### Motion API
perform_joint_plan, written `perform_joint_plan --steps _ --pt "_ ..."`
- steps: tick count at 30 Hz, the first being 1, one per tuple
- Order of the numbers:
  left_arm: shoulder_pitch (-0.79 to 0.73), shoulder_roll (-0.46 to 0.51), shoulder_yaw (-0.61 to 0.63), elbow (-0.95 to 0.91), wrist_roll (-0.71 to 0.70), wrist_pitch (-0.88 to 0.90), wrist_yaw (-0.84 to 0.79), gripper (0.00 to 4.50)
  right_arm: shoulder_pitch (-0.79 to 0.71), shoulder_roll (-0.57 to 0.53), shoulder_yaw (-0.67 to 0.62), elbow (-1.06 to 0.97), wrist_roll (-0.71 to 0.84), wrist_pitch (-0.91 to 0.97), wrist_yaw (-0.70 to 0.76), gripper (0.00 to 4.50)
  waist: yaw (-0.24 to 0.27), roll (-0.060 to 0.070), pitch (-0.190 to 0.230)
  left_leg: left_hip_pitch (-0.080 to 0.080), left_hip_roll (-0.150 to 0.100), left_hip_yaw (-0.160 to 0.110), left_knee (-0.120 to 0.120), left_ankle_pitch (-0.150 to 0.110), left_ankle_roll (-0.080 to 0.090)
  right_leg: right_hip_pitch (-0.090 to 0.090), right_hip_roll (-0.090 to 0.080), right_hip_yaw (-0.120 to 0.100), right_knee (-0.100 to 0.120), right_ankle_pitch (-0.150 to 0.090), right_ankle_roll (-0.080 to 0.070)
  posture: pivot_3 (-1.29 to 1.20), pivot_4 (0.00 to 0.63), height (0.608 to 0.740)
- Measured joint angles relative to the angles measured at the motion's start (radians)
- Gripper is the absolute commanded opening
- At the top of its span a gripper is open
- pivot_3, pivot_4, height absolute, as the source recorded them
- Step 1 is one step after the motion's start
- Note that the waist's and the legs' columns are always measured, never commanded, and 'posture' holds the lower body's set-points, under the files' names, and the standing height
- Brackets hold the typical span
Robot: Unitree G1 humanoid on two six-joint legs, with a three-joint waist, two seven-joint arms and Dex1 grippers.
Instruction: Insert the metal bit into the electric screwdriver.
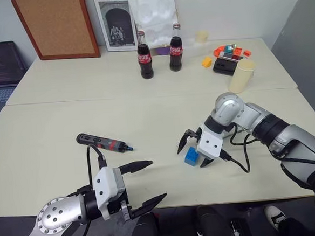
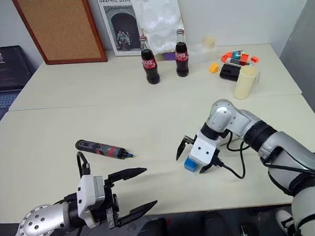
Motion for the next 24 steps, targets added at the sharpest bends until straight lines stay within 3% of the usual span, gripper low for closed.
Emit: perform_joint_plan --steps 9,17,24 --pt "-0.004 0.001 -0.001 0.002 0.003 -0.001 0.009 4.50 -0.004 0.008 -0.001 0.000 -0.005 0.004 0.003 1.59 -0.001 0.000 0.000 0.001 0.000 0.000 0.000 0.000 0.000 0.000 0.000 0.000 0.000 0.000 0.000 0.00 0.150 0.740" --pt "-0.049 0.001 -0.008 0.020 0.003 0.000 0.010 4.50 -0.008 -0.002 -0.017 -0.011 0.002 0.035 0.002 1.51 -0.001 0.000 0.000 0.001 0.004 0.000 0.004 0.000 0.000 0.001 0.005 0.000 0.002 0.002 -0.003 0.00 0.150 0.740" --pt "-0.149 -0.007 -0.017 0.051 -0.001 0.017 0.017 4.50 0.095 -0.145 -0.291 -0.260 0.133 0.328 -0.034 1.51 0.011 0.001 0.000 -0.001 0.005 -0.001 0.005 0.000 0.000 0.001 0.006 0.000 0.001 0.003 -0.003 0.00 0.150 0.740"
